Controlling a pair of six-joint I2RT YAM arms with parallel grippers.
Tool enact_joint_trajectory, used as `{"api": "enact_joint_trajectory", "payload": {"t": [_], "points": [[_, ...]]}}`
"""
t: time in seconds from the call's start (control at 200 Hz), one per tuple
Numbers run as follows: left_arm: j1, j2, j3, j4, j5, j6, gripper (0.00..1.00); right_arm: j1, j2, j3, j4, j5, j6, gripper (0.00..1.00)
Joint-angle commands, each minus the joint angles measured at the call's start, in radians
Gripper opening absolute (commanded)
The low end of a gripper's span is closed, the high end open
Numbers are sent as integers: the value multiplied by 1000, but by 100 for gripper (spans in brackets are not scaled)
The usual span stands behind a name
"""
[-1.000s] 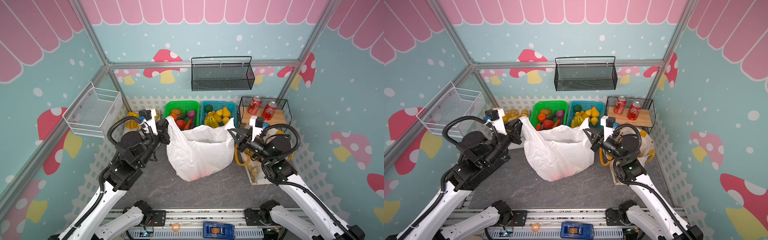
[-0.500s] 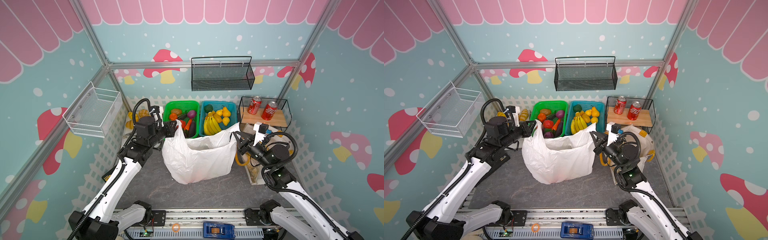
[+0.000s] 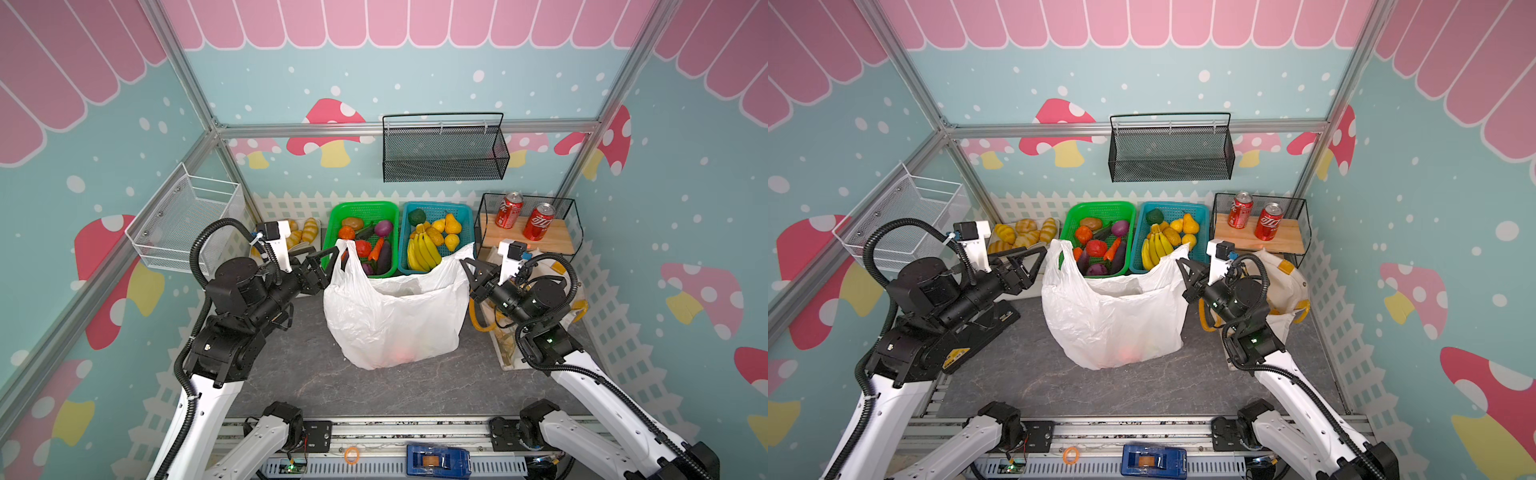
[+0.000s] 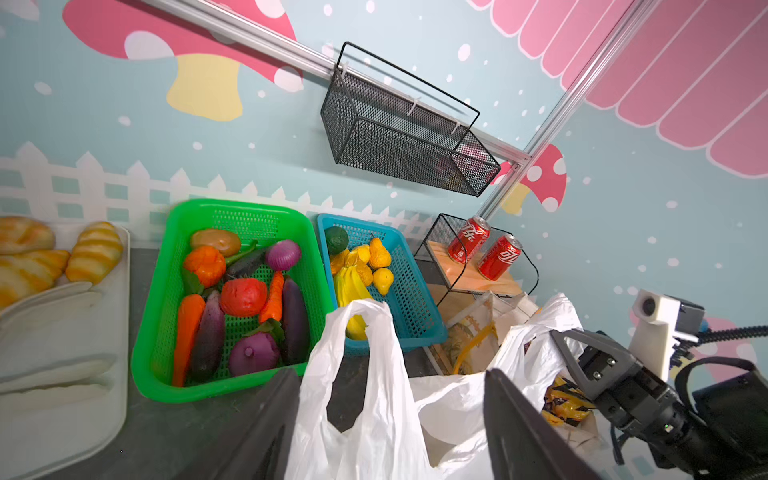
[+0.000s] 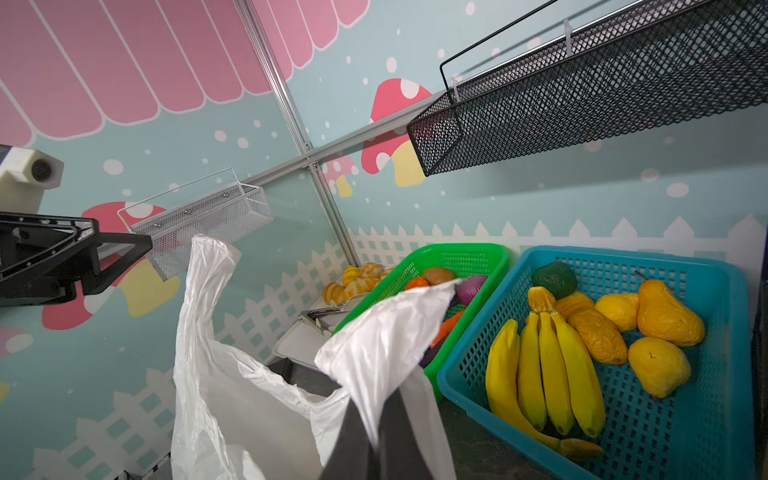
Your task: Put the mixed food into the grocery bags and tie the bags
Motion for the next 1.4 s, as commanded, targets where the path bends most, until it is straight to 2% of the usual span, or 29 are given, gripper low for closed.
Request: {"api": "enact_joint_trajectory", "payload": {"t": [0.0,0.12,0.215,0.315,0.375,0.48,0.565,0.645,0.705,0.791,0.911,0.966,1.026,1.176,1.261,1.396], "points": [[-66,37,60,-90,-114,75,77,0,14,32,40,-5,-1,0],[-190,148,168,-176,-307,216,83,-2,23,32,42,-11,-3,0],[-233,238,225,-217,-422,306,88,-2,26,27,45,-10,-3,0],[-253,325,286,-259,-491,368,89,-2,29,25,47,-14,-3,0],[-257,360,308,-282,-487,380,88,-2,33,24,46,-17,-5,0],[-264,390,307,-286,-440,396,81,-1,33,25,45,-9,-15,0],[-264,406,316,-282,-420,393,62,-2,38,30,44,-6,-21,0],[-264,399,325,-271,-353,382,40,-2,36,42,35,-7,-33,0],[-263,378,323,-240,-271,355,25,-2,25,62,8,6,-60,0],[-250,326,280,-141,-100,282,11,-2,-9,99,-55,44,-120,0],[-160,242,167,80,121,81,5,-2,-83,131,-154,126,-223,0],[-95,228,128,164,212,-34,3,-2,-112,141,-193,163,-264,0],[-53,231,105,220,291,-104,2,-2,-130,155,-223,184,-292,0],[-25,264,89,248,336,-126,2,-1,-119,160,-230,158,-277,0],[15,292,67,312,380,-187,0,-2,-102,158,-221,169,-274,0],[32,335,64,307,356,-204,0,0,-75,140,-178,196,-271,0]]}}
